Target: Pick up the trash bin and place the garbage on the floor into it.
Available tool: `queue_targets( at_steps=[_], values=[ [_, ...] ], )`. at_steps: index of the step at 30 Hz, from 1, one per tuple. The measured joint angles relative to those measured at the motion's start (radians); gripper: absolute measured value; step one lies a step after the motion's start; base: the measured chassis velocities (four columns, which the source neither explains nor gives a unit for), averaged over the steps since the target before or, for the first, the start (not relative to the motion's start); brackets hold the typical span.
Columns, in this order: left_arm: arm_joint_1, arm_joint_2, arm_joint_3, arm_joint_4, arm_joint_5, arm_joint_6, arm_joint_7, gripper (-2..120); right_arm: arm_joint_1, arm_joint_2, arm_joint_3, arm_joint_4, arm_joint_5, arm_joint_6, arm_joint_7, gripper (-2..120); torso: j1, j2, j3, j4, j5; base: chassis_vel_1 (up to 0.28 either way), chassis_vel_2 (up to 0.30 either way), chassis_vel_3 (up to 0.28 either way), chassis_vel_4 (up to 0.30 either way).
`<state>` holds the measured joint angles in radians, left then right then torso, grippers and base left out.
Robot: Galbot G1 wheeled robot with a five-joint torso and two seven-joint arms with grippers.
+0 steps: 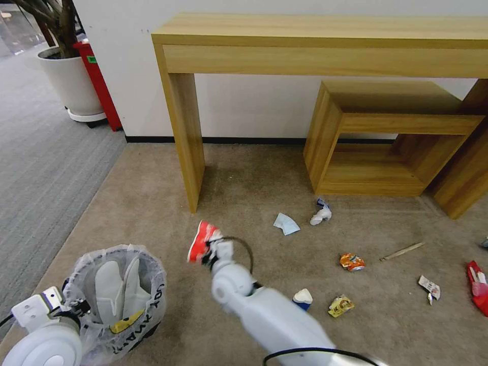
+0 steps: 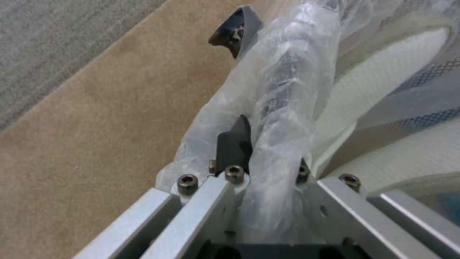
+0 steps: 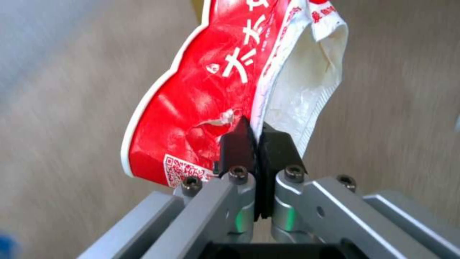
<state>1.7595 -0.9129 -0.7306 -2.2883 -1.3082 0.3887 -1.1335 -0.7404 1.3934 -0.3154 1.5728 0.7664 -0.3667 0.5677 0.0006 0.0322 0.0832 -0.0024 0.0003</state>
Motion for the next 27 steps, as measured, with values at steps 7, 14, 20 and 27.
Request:
queue_targets(
  at_steps=[7,14,20,27],
  values=[
    [-0.034,-0.001,0.027,-0.013,-0.05,-0.014,-0.004,1,-0.005,-0.122,0.052,0.24,0.137,0.084,-0.24,0,0.0,0.0,0.0,-0.0001,0.0,0.0,0.0,0.0,0.0],
    [-0.062,-0.002,0.04,-0.02,-0.09,-0.026,-0.012,1,-0.003,-0.169,-0.031,0.37,0.291,0.05,-0.312,0,0.0,0.0,0.0,0.0001,-0.0002,0.0,0.0,0.0,0.0],
    [-0.078,-0.004,0.041,-0.02,-0.103,-0.033,-0.01,1,0.016,-0.13,-0.118,0.366,0.34,0.012,-0.299,0,0.0,0.0,0.0,0.0002,-0.0002,0.0,0.0,0.0,0.0],
    [-0.098,0.001,0.02,-0.017,-0.128,-0.04,-0.01,1,0.058,-0.087,-0.229,0.342,0.385,-0.03,-0.257,0,0.0,0.0,0.0,0.0002,-0.0004,0.0,0.0,0.0,0.0]
  ],
)
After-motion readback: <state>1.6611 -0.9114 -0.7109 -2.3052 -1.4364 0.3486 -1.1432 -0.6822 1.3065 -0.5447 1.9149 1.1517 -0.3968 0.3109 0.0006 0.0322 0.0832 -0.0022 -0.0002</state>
